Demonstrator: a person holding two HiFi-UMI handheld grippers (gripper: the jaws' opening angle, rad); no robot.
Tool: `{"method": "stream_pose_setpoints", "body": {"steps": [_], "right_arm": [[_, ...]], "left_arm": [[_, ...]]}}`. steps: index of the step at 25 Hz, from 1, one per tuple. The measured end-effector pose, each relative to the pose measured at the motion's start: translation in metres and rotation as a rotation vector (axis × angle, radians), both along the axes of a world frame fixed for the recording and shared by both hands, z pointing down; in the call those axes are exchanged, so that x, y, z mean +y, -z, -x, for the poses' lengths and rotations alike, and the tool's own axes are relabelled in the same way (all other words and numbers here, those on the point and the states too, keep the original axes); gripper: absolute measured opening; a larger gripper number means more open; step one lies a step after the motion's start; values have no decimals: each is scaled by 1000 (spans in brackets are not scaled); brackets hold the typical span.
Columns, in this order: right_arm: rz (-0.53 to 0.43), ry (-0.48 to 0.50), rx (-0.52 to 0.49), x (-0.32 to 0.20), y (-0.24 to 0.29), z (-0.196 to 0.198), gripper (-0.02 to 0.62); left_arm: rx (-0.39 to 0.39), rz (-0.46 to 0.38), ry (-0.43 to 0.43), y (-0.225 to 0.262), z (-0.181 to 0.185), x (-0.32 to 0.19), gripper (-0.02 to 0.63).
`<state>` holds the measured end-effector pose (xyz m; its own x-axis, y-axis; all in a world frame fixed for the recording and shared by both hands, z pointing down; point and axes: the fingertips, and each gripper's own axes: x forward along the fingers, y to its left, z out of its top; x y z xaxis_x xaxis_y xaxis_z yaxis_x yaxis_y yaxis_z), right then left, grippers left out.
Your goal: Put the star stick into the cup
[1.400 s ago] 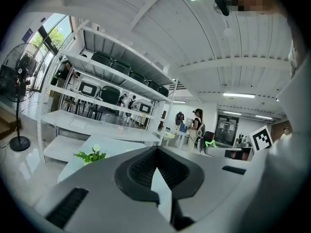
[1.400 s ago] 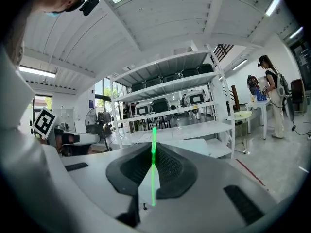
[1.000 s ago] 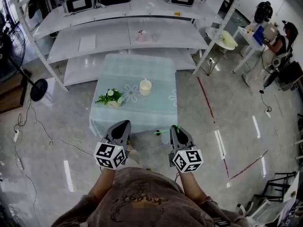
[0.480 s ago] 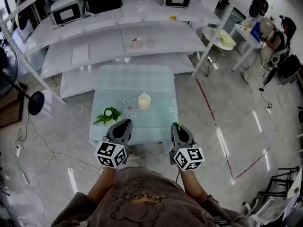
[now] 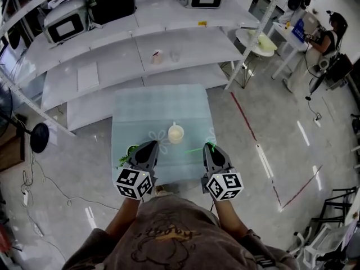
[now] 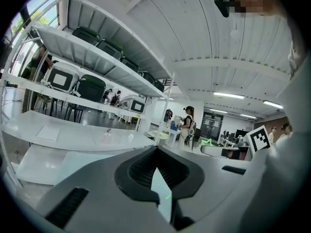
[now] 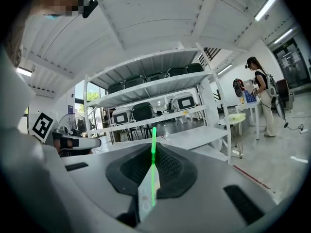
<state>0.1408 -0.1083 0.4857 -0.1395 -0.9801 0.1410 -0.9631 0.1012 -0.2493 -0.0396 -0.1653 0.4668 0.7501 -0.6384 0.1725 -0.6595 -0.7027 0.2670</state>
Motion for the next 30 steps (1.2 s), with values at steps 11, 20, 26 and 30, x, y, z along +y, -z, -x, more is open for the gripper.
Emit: {"method": "stream_pose_setpoints", "body": {"steps": [11,20,26,30], "right_arm": [[-9,-31,15,-60,13,7,18],[-11,-14,11,-92,16,-10,18],[7,7,-6,-122,-1,-15,18],[38,12,-50,-137,-23,-16,18]], "left_arm": [[15,12,-44,3,0,-58,21],[24,18,-17,3,-13,-82,21],[12,26,15,-4,-14,-95,21],[-3,32,26,-7,-15,-101,21]]}}
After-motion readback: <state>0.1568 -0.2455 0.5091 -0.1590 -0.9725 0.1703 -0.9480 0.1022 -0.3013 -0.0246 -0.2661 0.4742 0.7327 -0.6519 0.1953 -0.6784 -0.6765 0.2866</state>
